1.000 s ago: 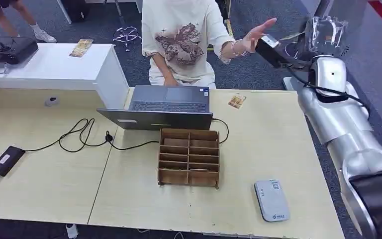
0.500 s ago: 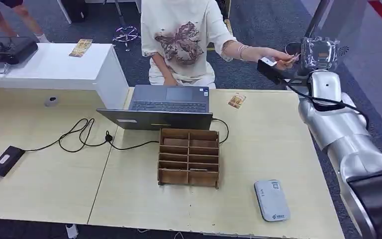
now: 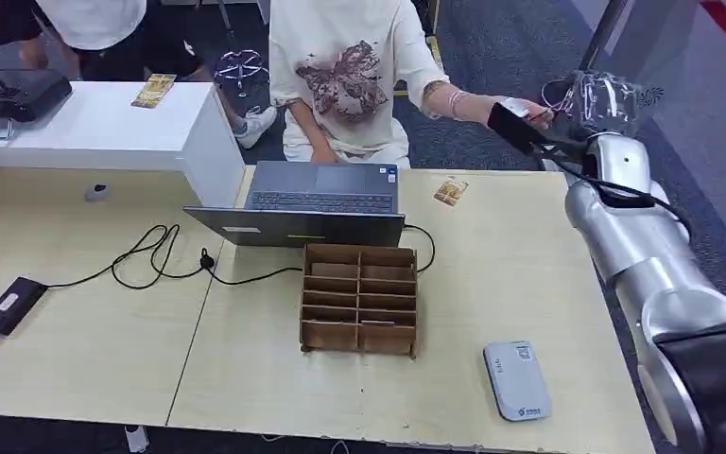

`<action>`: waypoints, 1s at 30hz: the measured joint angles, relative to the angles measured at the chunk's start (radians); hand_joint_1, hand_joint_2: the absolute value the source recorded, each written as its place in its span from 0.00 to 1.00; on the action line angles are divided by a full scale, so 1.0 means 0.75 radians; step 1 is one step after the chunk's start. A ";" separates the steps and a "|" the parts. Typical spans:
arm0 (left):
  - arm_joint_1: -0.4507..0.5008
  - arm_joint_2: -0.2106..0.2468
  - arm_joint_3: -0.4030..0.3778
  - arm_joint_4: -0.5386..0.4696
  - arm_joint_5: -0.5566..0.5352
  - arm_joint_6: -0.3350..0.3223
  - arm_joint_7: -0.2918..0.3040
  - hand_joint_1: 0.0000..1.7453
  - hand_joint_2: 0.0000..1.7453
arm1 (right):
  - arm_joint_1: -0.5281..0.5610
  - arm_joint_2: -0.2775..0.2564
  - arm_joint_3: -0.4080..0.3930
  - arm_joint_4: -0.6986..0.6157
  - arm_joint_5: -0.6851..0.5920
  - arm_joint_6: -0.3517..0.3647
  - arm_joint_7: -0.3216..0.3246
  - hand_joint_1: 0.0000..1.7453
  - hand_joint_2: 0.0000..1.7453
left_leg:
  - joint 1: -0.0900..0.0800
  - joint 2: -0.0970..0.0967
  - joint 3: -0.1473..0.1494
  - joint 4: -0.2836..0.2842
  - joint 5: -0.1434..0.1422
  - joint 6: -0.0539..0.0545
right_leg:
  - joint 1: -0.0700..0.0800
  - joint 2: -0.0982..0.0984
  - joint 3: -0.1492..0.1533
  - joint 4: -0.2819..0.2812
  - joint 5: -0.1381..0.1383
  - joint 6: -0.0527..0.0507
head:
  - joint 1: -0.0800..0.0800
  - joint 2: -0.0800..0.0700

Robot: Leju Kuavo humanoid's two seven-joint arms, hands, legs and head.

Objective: Pass the card to the sensor for recognition and then transmit it.

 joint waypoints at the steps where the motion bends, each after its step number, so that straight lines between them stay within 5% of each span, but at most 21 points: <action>1: 0.000 0.001 0.000 0.000 0.002 0.001 0.000 0.00 0.00 | 0.001 0.001 -0.011 -0.003 -0.010 -0.002 -0.006 0.00 1.00 | 0.000 0.000 0.000 0.000 0.000 0.000 | 0.000 0.000 0.000 0.000 0.000 0.000 | 0.001 0.000; 7: 0.002 0.003 0.000 0.000 0.021 0.010 0.000 0.00 0.00 | 0.055 -0.010 -0.109 -0.104 -0.103 -0.033 -0.044 0.00 1.00 | 0.000 0.000 0.000 0.001 0.000 0.000 | 0.000 0.000 -0.001 0.000 0.000 0.000 | -0.001 -0.001; 14: 0.009 0.008 0.002 0.000 0.054 0.016 -0.004 0.00 0.00 | 0.179 -0.109 -0.277 -0.335 -0.252 -0.064 -0.100 0.00 1.00 | 0.000 -0.003 -0.003 0.003 0.000 0.000 | 0.000 -0.002 -0.002 0.000 0.000 0.000 | 0.002 0.000; 20: 0.018 0.010 0.019 0.000 0.089 0.028 -0.004 0.00 0.00 | 0.472 -0.160 -0.469 -0.722 -0.673 0.124 -0.216 0.00 1.00 | 0.000 -0.004 -0.004 0.003 -0.001 0.001 | 0.000 -0.004 -0.001 -0.001 0.000 0.000 | 0.001 0.000; 22: 0.021 0.010 0.034 0.000 0.108 0.033 -0.005 0.00 0.00 | 0.614 -0.160 -0.527 -0.879 -0.901 0.253 -0.282 0.00 1.00 | 0.001 -0.006 -0.004 0.003 -0.002 0.001 | 0.001 -0.006 -0.001 -0.001 -0.001 0.001 | 0.000 0.000; 23: 0.023 0.010 0.040 0.000 0.114 0.033 -0.006 0.00 0.00 | 0.698 -0.158 -0.553 -0.965 -0.999 0.310 -0.313 0.00 0.00 | 0.001 -0.008 -0.004 0.003 -0.002 0.001 | 0.001 -0.008 -0.001 -0.001 -0.001 0.001 | 0.001 -0.001; 30: 0.029 0.010 0.082 0.000 0.156 0.042 -0.025 0.00 0.00 | 1.177 -0.136 -0.629 -1.333 -1.520 0.701 -0.403 0.00 0.00 | 0.002 -0.009 -0.007 0.002 -0.002 0.001 | 0.003 -0.009 -0.003 -0.001 -0.003 0.001 | 0.001 0.000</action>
